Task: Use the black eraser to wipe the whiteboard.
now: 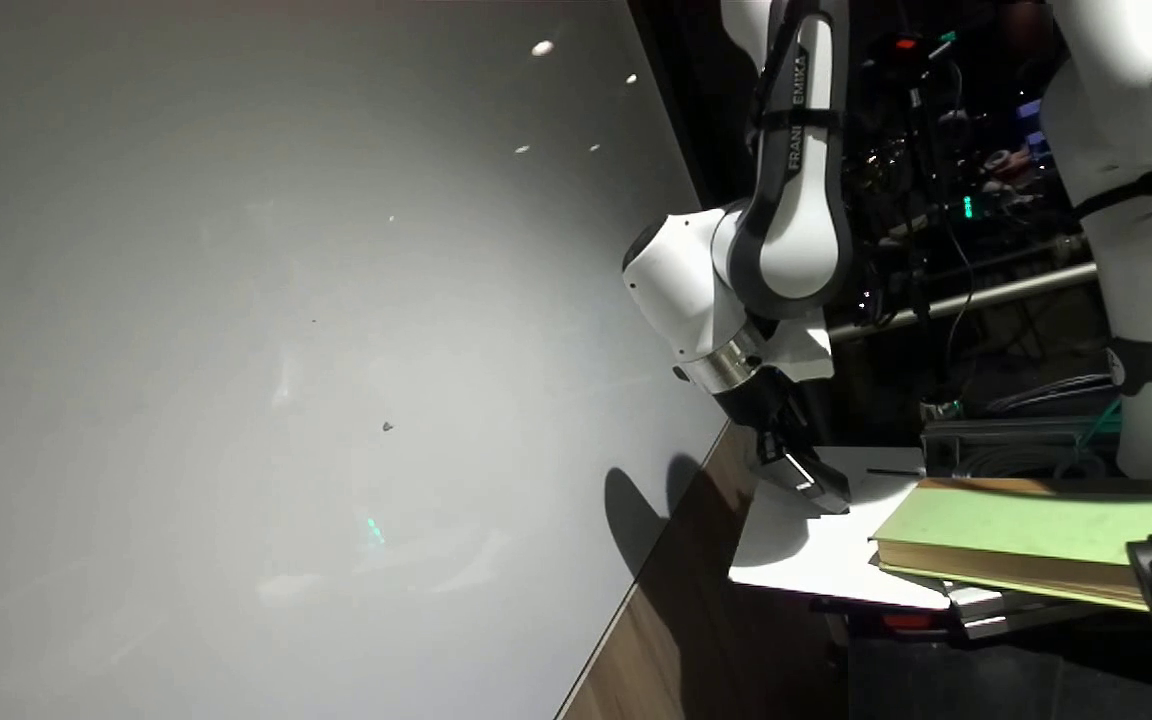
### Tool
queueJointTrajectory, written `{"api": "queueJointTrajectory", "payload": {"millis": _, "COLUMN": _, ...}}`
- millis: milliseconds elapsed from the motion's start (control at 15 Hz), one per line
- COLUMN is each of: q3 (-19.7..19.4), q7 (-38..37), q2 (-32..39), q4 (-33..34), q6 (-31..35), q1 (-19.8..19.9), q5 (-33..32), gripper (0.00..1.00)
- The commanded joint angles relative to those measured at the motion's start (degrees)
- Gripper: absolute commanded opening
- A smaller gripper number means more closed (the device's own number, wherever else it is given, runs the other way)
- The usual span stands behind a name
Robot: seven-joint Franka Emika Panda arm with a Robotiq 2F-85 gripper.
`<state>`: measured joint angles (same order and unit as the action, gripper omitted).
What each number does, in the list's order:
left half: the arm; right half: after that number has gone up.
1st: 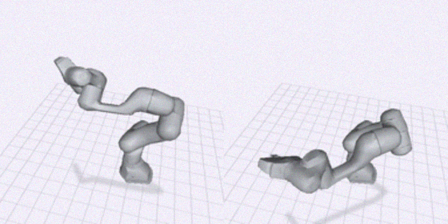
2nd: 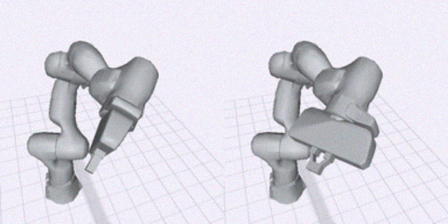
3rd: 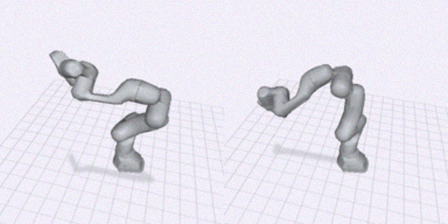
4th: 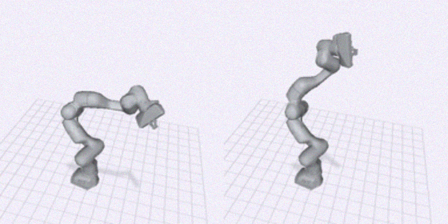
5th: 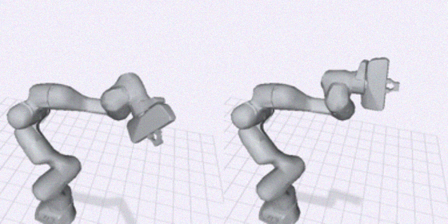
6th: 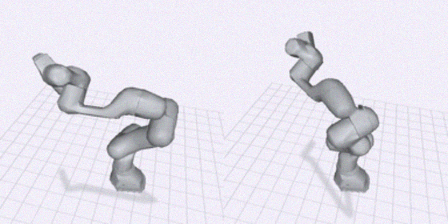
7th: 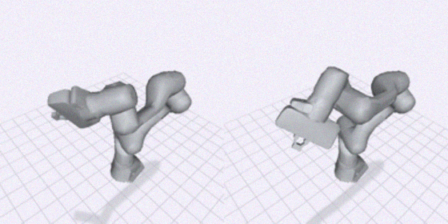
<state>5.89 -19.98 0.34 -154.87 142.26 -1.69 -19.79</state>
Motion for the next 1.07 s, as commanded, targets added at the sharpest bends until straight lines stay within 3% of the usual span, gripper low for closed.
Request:
{"api": "queueJointTrajectory", "payload": {"millis": 0, "q3": -1.1, "q7": 3.3, "q2": 2.9, "q4": 2.8, "q6": 0.4, "q1": -0.7, "q5": 2.3, "gripper": 0.31}}
{"api": "queueJointTrajectory", "payload": {"millis": 67, "q3": -1.1, "q7": 3.7, "q2": 3.2, "q4": 3.2, "q6": 0.2, "q1": -0.7, "q5": 2.8, "gripper": 0.38}}
{"api": "queueJointTrajectory", "payload": {"millis": 133, "q3": -1.2, "q7": 4.1, "q2": 3.4, "q4": 3.7, "q6": 0.0, "q1": -0.8, "q5": 2.9, "gripper": 0.81}}
{"api": "queueJointTrajectory", "payload": {"millis": 267, "q3": -1.2, "q7": 4.5, "q2": 4.1, "q4": 4.6, "q6": -0.5, "q1": -0.9, "q5": 3.2, "gripper": 0.88}}
{"api": "queueJointTrajectory", "payload": {"millis": 333, "q3": -1.2, "q7": 4.6, "q2": 4.5, "q4": 5.1, "q6": -0.8, "q1": -0.9, "q5": 3.2, "gripper": 0.96}}
{"api": "queueJointTrajectory", "payload": {"millis": 667, "q3": -2.3, "q7": 7.8, "q2": 2.7, "q4": 5.2, "q6": -1.2, "q1": -0.3, "q5": 4.6, "gripper": 1.00}}
{"api": "queueJointTrajectory", "payload": {"millis": 1000, "q3": -4.5, "q7": 16.6, "q2": -12.4, "q4": -1.3, "q6": 3.8, "q1": 1.2, "q5": 10.3, "gripper": 1.00}}
